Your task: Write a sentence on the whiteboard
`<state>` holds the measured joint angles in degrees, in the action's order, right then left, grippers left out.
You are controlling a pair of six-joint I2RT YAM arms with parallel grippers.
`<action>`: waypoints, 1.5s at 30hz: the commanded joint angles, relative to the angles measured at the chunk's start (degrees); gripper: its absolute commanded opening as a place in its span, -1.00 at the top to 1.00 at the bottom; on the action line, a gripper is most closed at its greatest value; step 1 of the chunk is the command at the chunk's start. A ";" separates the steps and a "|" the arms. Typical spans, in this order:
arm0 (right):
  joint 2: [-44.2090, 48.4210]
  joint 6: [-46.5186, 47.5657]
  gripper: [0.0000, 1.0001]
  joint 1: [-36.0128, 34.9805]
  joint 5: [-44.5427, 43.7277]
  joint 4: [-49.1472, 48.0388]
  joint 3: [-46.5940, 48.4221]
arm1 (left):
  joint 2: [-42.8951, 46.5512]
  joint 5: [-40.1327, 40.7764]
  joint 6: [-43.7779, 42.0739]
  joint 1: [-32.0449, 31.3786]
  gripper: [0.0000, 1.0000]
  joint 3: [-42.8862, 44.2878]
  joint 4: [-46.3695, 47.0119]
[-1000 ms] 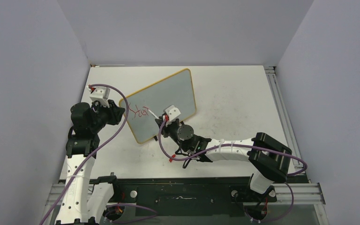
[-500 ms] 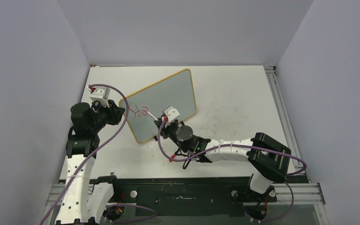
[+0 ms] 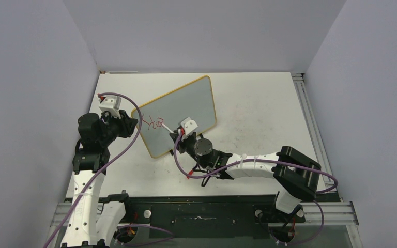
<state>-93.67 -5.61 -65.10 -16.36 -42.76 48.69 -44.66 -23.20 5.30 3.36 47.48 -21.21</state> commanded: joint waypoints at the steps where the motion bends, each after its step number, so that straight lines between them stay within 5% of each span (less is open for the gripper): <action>1: 1.49 -0.31 0.89 -0.68 0.86 -0.83 0.78 | 0.67 -1.27 -0.20 -0.45 0.52 0.28 1.09; 15: 9.24 0.69 0.89 2.44 0.20 1.80 -2.54 | 0.25 -1.23 -0.29 -0.19 0.52 0.33 1.00; 45: 3.96 -0.01 0.89 4.83 0.90 1.05 -0.62 | 0.33 -1.34 -0.29 0.07 0.52 0.30 1.09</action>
<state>-88.92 -5.19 -60.66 -14.55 -39.31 45.91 -44.69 -23.20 5.30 3.36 47.48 -21.23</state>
